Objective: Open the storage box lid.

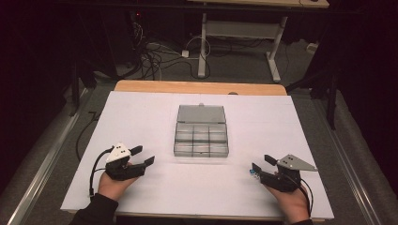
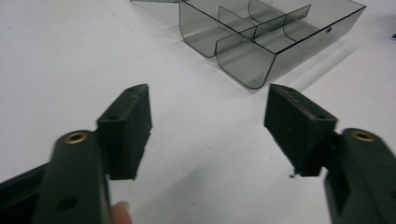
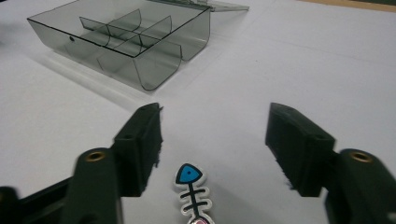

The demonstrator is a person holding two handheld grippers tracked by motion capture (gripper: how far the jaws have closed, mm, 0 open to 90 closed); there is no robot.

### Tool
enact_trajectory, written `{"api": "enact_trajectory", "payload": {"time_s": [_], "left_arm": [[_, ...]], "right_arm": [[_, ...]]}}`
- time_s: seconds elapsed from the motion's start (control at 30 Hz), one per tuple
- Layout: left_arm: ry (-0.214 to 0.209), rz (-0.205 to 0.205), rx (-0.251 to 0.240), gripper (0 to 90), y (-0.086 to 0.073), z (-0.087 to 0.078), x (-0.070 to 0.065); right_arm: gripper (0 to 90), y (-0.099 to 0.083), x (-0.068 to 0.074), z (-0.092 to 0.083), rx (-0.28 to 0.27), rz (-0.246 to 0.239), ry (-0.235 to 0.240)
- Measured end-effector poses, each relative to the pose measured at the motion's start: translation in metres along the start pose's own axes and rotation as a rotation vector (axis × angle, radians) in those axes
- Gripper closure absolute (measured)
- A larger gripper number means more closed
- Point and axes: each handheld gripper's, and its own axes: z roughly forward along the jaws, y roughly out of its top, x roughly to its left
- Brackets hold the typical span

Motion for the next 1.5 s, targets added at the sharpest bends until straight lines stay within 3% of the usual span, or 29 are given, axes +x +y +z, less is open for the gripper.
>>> {"api": "enact_trajectory", "payload": {"time_s": [0.13,0.47,0.73,1.0,1.1,1.2,1.5], "left_arm": [[0.022,-0.007,-0.005,16.3,0.0,-0.002,0.001],[0.028,-0.001,-0.005,0.0,0.001,0.001,0.001],[0.025,0.007,-0.002,0.0,0.001,0.004,-0.002],[0.026,0.04,-0.005,0.0,0.001,0.006,-0.01],[0.027,0.031,-0.009,0.0,0.001,0.005,-0.008],[0.024,0.02,-0.008,0.0,0.001,0.006,-0.007],[0.023,0.04,0.011,0.0,0.001,0.008,-0.009]], "right_arm": [[18.0,0.0,0.0,-0.002,-0.02,0.006,-0.009],[0.5,-0.006,-0.003,-0.009,-0.058,0.014,-0.013],[0.0,-0.008,-0.002,-0.013,-0.06,0.007,-0.038],[0.0,-0.012,-0.001,-0.019,-0.045,-0.019,-0.045],[0.1,-0.013,-0.001,-0.02,-0.032,-0.014,-0.055],[2.8,-0.013,-0.002,-0.019,-0.012,-0.014,-0.051],[18.4,-0.014,0.001,-0.016,0.063,-0.04,-0.025]]}}
